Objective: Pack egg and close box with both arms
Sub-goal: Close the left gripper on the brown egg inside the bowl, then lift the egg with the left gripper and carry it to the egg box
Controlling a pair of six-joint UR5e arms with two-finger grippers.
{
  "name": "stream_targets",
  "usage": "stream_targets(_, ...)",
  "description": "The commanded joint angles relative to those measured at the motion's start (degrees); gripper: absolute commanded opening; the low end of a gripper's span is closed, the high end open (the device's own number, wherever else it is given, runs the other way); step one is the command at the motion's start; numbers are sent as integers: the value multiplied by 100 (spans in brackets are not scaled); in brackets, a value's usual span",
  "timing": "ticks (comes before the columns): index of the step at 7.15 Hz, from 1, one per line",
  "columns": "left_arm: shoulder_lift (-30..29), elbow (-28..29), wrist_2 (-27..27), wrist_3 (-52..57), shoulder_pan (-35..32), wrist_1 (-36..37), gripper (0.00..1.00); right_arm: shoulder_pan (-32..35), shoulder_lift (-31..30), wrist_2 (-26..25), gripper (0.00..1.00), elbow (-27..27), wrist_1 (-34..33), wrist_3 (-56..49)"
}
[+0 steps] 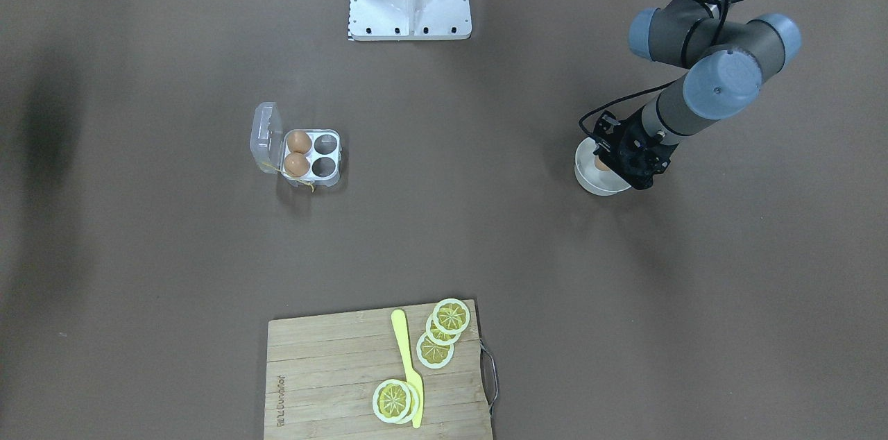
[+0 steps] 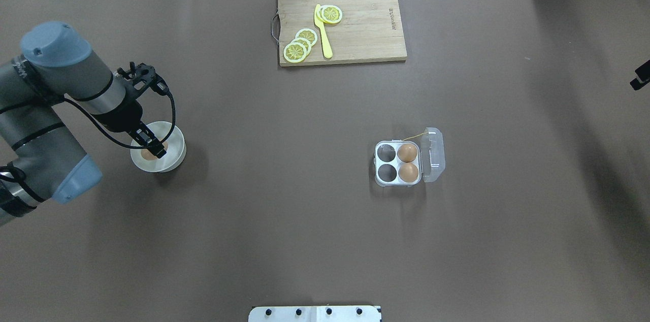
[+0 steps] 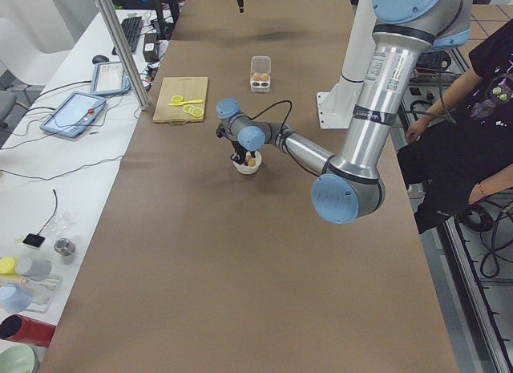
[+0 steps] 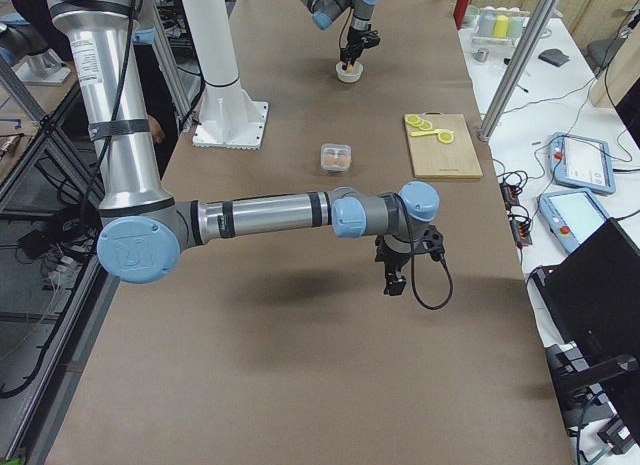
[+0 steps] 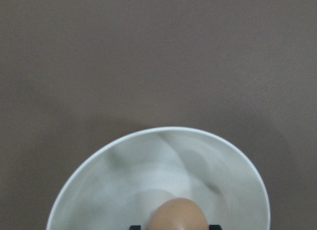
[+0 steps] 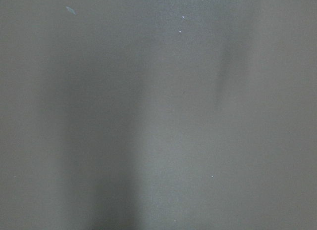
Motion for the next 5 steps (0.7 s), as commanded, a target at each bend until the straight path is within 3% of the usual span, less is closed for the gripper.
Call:
stream_targets(1,-146,-215,-31,-94,-244,-50,37,0,-9,189,100,0,2,-8)
stream_targets(4,-1067,-180,-30,-1323,-288,-129,37,9,-18,251,100,0,-16,-25)
stream_targets(5,-1166,-137,-4,-1978,-280,-782,37,9,-52,347,100,9,-33,-34)
